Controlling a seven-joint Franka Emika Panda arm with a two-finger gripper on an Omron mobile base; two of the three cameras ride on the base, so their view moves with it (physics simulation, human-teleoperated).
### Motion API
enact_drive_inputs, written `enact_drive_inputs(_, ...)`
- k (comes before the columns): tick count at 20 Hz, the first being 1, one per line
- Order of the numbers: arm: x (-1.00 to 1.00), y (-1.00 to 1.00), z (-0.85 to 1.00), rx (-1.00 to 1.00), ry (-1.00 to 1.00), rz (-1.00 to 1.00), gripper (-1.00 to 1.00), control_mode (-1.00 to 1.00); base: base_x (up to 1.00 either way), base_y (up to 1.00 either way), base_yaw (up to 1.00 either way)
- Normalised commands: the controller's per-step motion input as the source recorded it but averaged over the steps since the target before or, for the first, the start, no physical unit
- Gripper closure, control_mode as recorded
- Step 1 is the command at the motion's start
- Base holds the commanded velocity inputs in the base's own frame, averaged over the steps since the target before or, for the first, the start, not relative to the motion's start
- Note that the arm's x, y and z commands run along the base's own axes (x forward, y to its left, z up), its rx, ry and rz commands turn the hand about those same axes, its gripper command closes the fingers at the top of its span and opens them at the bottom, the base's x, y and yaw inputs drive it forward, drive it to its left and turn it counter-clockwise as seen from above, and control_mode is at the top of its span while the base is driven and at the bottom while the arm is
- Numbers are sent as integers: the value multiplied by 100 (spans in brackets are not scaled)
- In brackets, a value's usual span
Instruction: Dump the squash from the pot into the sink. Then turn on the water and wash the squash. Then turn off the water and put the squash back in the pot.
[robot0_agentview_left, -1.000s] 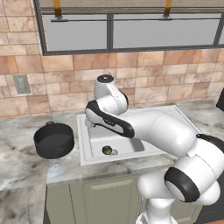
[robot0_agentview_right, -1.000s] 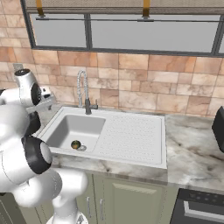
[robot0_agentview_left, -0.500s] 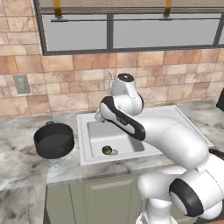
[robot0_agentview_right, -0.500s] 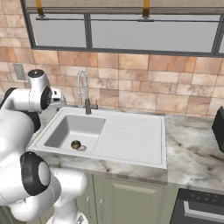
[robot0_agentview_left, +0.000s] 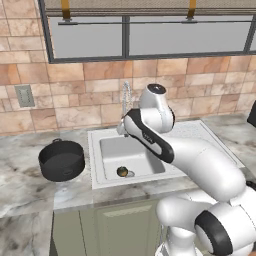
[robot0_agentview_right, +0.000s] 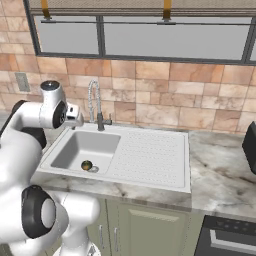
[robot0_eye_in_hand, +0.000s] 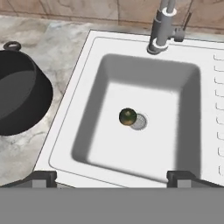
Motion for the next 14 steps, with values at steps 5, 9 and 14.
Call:
enact_drive_inputs(5, 0, -47, 0, 5, 0, -9, -100, -100, 0, 0, 0)
enact_drive_inputs(9, 0, -51, 0, 7, 0, -1, -100, -100, 0, 0, 0)
enact_drive_inputs(14, -5, -48, 0, 9, 0, 0, -100, -100, 0, 0, 0)
